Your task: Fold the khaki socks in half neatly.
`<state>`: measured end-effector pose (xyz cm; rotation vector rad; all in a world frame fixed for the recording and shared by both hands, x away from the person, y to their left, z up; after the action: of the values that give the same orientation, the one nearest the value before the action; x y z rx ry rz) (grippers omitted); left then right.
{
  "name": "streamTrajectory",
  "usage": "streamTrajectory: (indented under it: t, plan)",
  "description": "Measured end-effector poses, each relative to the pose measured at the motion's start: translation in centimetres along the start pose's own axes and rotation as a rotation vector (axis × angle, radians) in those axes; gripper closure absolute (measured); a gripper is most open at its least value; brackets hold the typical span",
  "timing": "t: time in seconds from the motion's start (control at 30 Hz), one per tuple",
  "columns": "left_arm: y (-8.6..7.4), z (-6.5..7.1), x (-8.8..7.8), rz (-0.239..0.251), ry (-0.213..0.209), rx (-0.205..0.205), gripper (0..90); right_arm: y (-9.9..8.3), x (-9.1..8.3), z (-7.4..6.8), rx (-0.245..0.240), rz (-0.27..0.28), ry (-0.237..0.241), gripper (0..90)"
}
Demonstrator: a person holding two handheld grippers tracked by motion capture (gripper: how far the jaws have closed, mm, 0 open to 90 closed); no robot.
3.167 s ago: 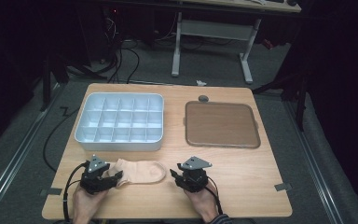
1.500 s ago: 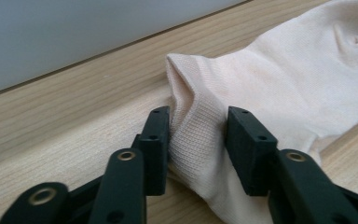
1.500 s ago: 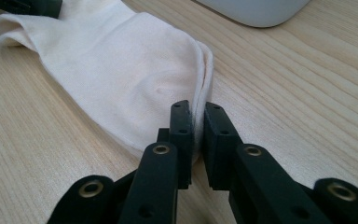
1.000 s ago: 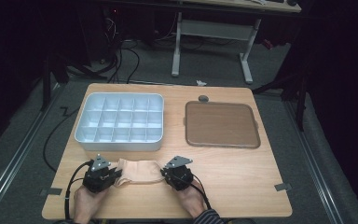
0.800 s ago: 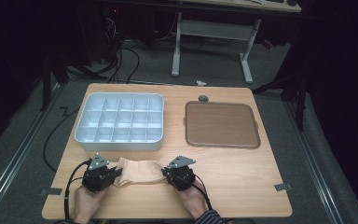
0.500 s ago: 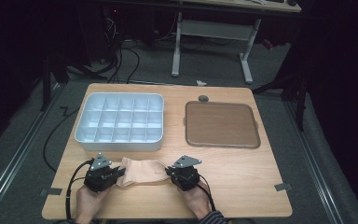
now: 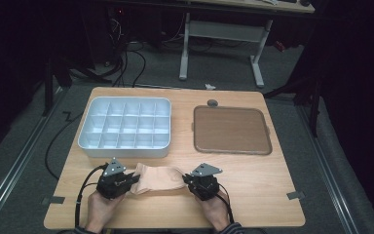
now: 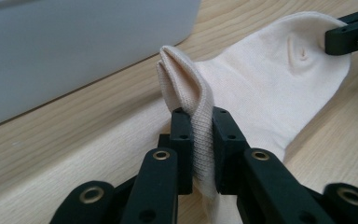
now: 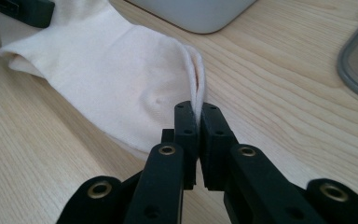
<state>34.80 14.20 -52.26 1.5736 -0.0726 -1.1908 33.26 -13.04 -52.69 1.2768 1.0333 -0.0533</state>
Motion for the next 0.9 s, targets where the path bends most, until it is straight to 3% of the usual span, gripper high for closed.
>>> streamTrajectory:
  t: [0.3,0.9]
  plan:
    - [1.0,0.9,0.8,-0.002,-0.011,0.029,81.2,-0.4,-1.1,1.0,0.012,0.008,-0.025,86.7]
    - [2.0,2.1,2.9,0.007,-0.057,0.027,81.1,-1.6,-2.3,2.8,0.055,0.013,-0.063,86.7]
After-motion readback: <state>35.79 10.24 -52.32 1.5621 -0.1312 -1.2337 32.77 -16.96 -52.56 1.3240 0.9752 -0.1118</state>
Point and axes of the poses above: each handheld gripper's, and its own axes: x roughly forward along the jaws, y roughly out of its top, z roughly to its right, the point moved 3 cm from there along x, roughly forward along the jaws, and after that the axes turned 3 degrees about x, right-handed, at the moved point
